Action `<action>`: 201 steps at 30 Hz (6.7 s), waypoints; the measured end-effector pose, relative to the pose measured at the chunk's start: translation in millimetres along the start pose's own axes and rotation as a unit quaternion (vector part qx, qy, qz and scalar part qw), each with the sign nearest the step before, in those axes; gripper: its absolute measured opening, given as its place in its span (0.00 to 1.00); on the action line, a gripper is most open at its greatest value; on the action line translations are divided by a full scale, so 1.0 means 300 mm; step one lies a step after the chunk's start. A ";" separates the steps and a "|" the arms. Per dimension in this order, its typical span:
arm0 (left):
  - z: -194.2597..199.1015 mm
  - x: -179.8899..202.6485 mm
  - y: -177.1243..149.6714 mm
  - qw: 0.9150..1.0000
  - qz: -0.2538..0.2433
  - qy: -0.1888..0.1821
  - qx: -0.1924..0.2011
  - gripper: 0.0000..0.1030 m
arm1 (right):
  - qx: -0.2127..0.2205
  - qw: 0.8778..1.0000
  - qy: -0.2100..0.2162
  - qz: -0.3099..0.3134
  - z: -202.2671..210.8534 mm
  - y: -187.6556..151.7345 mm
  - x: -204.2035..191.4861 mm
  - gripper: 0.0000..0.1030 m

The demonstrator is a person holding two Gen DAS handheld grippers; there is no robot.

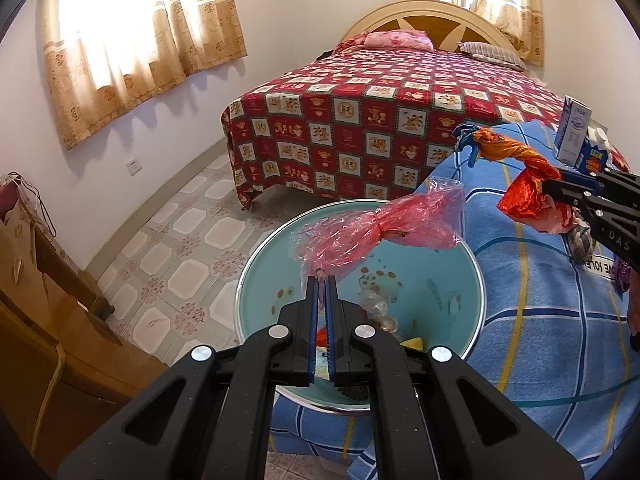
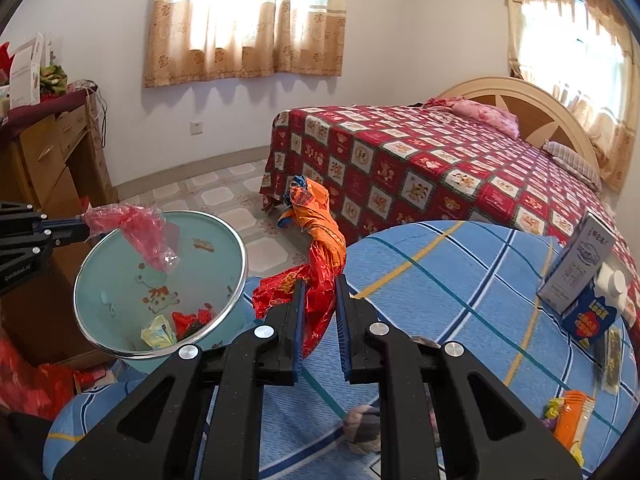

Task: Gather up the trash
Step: 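Carry the pink bag and red-orange bag over the teal bin with both tools, then open both tools to drop the pink and red-orange bags into the bin, then move both open tools back toward the trash on the table, then grasp the orange snack wrapper with the right tool while the left tool grasps the plaid cloth bundle, then carry the cloth bundle and orange wrapper over the teal bin with both tools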

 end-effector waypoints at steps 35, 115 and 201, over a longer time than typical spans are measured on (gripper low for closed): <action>0.007 -0.135 -0.024 0.999 0.032 0.041 0.000 0.03 | 0.001 0.997 0.030 0.074 -0.079 0.028 -0.162 0.15; -0.013 -0.047 -0.048 0.999 0.029 0.001 -0.014 0.70 | 0.016 0.995 -0.009 0.101 -0.003 0.023 -0.181 0.60; 0.056 0.471 0.038 0.988 -0.082 -0.131 0.030 0.04 | -0.016 0.988 -0.083 -0.131 0.374 -0.329 0.280 0.18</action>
Point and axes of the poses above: each gripper's, at about its wrist camera, not at the fingertips, and z roughly against the way its jaws point, x to its right, y to its top, the point moved 8 cm from there along -z, roughly the way its jaws point, and after that the axes turned 7 degrees about z, right-handed, at the moved point
